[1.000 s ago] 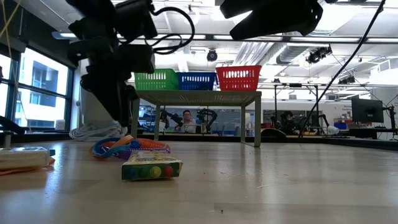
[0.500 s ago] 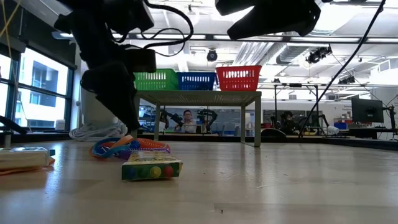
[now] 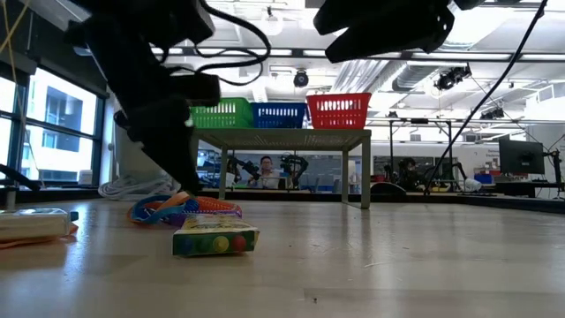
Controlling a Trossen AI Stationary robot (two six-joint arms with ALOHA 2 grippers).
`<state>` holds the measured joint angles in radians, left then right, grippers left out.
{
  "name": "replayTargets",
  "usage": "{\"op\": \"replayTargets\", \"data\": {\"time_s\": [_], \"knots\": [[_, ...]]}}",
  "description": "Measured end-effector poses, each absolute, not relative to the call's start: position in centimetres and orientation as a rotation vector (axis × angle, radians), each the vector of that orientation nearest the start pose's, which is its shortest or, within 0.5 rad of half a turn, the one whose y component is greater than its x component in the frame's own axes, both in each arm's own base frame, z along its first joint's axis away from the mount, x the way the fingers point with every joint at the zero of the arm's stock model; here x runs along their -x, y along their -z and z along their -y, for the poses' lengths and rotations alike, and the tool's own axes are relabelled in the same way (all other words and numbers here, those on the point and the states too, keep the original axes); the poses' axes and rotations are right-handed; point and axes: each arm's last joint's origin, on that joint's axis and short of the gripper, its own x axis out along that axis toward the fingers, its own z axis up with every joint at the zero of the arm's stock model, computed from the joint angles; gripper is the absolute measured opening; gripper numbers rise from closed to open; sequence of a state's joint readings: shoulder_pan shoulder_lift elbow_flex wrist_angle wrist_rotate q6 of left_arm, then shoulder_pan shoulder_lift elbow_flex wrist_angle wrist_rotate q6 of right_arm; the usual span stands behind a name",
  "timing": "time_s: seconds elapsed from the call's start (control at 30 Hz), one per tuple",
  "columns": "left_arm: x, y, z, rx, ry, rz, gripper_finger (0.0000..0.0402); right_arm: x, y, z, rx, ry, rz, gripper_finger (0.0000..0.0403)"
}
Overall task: Pick & Place Office Desk Supplies
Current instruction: Put the violet spring keychain into green bin on the shelf
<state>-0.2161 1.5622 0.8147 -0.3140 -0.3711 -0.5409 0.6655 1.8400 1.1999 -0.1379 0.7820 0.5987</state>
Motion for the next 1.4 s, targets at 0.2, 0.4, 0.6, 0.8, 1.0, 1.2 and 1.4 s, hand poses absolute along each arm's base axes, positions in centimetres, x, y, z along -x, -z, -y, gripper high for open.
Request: {"op": "replayTargets", "data": {"time_s": [0.2, 0.4, 0.6, 0.8, 1.0, 1.2, 1.4], "knots": [[-27.9, -15.7, 5.3, 0.238, -0.446, -0.955, 0.0169, -31.7, -19.9, -22.3, -0.067, 0.266, -0.510, 0.0220], [-28.1, -14.7, 6.2, 0.249, -0.448, -0.975, 0.0169, -31.8, -20.0, -22.1, -0.068, 0.268, -0.502, 0.0220], [-28.2, -13.2, 6.4, 0.230, -0.491, -1.010, 0.0166, -31.9, -20.0, -22.2, -0.069, 0.259, -0.501, 0.0220], [-28.3, -11.5, 6.4, 0.198, -0.515, -1.066, 0.0130, -31.9, -20.0, -22.2, -0.072, 0.251, -0.506, 0.0220], [-28.4, -11.2, 6.5, 0.199, -0.511, -1.074, 0.0034, -31.9, -20.0, -22.2, -0.073, 0.247, -0.508, 0.0220], [-28.2, -11.3, 7.1, 0.175, -0.498, -1.077, 0.0006, -31.9, -19.9, -22.2, -0.069, 0.248, -0.513, 0.0220], [-27.5, -14.4, 7.5, 0.106, -0.494, -1.062, 0.0003, -31.9, -20.0, -22.2, -0.074, 0.245, -0.509, 0.0220]]}}
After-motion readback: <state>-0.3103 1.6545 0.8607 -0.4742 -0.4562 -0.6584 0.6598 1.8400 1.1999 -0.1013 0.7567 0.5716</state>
